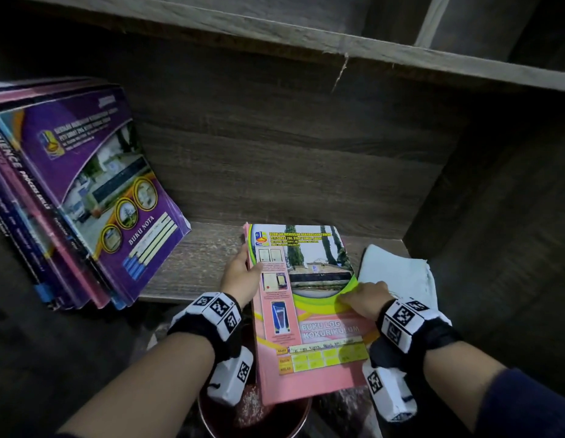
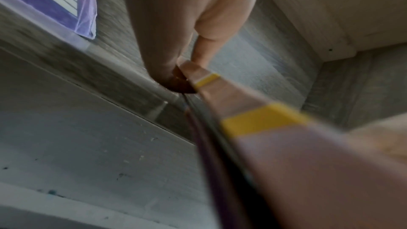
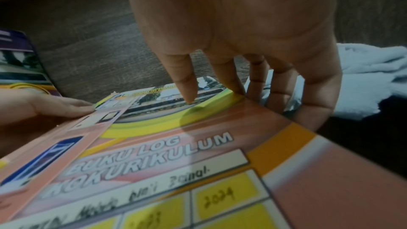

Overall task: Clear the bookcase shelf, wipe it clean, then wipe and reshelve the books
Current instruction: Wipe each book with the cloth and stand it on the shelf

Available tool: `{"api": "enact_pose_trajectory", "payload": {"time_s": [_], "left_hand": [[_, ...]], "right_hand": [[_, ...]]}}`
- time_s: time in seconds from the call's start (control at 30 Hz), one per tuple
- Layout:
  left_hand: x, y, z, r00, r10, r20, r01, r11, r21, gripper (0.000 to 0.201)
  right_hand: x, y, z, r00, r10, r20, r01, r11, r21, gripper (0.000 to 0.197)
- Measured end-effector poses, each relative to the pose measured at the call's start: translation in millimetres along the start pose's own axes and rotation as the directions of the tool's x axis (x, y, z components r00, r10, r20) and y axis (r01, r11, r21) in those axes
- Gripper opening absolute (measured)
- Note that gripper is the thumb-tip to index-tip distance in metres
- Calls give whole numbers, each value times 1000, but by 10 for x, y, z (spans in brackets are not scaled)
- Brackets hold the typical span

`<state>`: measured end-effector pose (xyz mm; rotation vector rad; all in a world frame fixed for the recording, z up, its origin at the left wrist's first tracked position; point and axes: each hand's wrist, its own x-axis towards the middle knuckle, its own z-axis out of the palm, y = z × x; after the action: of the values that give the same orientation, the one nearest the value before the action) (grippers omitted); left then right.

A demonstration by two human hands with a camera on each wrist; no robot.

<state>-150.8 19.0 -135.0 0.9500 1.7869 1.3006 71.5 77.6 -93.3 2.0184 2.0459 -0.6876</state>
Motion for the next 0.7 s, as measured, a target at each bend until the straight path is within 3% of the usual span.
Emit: {"api": "enact_pose_trajectory", "payload": {"time_s": [0.23,0.37,0.5,0.7], "left_hand": [[34,249,32,994,96,-44,-100,990,-100,43],[-20,422,35,986,154,-69,-164,972,-167,48],[-138,618,-56,968,234,-89,-248,946,-210,51],[-331,959,-396,910,386,-153,-408,900,-151,50]], "right_hand": [[50,137,11,1000,-17,-3,17,994,107,55],[7,177,-42,986,-40,-164,80,966,245,46],[-18,154,-114,937,-189,-295,328,771,546,47],[-110,-185,-334,903,-195,-384,429,483,763,48]]}}
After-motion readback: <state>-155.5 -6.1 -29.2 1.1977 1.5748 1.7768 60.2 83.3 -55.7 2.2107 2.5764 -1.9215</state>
